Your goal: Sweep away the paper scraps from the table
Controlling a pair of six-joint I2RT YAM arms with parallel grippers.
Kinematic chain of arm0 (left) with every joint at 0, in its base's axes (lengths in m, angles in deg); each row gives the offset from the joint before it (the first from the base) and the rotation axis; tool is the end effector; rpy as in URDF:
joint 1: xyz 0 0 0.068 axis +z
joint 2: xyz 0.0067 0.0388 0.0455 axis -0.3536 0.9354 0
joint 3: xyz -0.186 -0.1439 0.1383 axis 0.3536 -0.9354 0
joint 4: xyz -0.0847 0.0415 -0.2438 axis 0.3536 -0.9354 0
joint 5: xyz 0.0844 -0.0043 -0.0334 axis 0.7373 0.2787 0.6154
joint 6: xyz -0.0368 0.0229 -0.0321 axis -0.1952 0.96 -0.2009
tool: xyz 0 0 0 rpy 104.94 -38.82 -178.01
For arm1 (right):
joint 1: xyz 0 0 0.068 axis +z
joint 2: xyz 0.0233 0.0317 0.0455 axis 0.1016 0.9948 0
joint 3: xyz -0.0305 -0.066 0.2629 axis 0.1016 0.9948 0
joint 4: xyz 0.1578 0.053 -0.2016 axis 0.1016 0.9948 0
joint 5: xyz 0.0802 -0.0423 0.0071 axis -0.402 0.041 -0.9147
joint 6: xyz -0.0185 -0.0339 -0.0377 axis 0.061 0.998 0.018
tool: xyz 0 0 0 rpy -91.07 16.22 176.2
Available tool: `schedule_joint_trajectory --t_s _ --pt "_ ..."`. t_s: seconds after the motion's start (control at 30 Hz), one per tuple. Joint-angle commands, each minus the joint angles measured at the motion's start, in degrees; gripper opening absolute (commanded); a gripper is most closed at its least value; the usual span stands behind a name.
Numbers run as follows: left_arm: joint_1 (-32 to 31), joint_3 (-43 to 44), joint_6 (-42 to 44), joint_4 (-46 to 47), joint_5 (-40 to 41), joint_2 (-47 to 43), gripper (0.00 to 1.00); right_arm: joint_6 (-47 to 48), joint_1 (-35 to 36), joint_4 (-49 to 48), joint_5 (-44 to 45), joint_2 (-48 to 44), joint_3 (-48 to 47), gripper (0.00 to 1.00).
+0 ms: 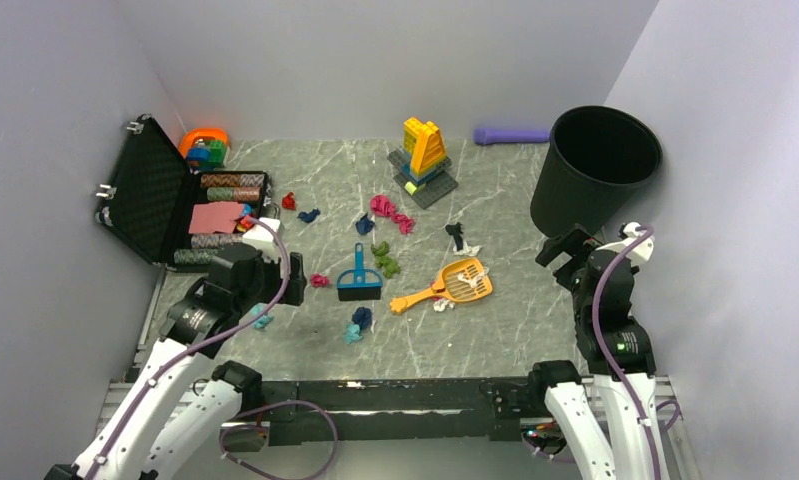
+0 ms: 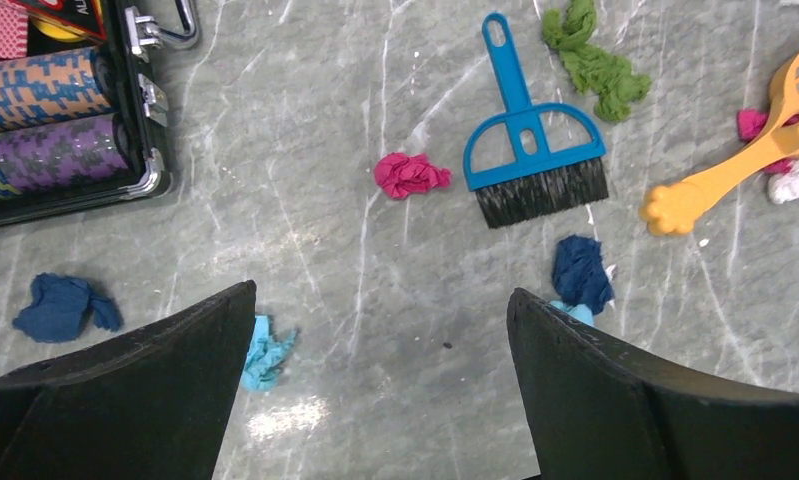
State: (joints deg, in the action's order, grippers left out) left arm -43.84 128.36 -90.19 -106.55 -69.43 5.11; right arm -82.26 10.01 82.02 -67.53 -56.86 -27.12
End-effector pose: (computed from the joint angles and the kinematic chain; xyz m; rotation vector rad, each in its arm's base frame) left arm 0.1273 -0.0505 0.2877 0.1652 2.1867 -0.2310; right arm 0.1037 -0.0047 0.3269 0.6862 1.8036 0.0858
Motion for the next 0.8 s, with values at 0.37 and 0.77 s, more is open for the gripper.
schedule_joint_trajectory --t_s 0.37,0.77 --pt "-13.7 8.9 -15.6 17.6 9.8 25.2 0.98 -3.2 0.0 -2.6 -9.4 5.6 -2.4 1.00" --pt "-17.8 19.2 -18.6 22.5 17.4 51.8 0.78 -2.4 0.0 -2.0 -8.1 6.2 -4.4 0.99"
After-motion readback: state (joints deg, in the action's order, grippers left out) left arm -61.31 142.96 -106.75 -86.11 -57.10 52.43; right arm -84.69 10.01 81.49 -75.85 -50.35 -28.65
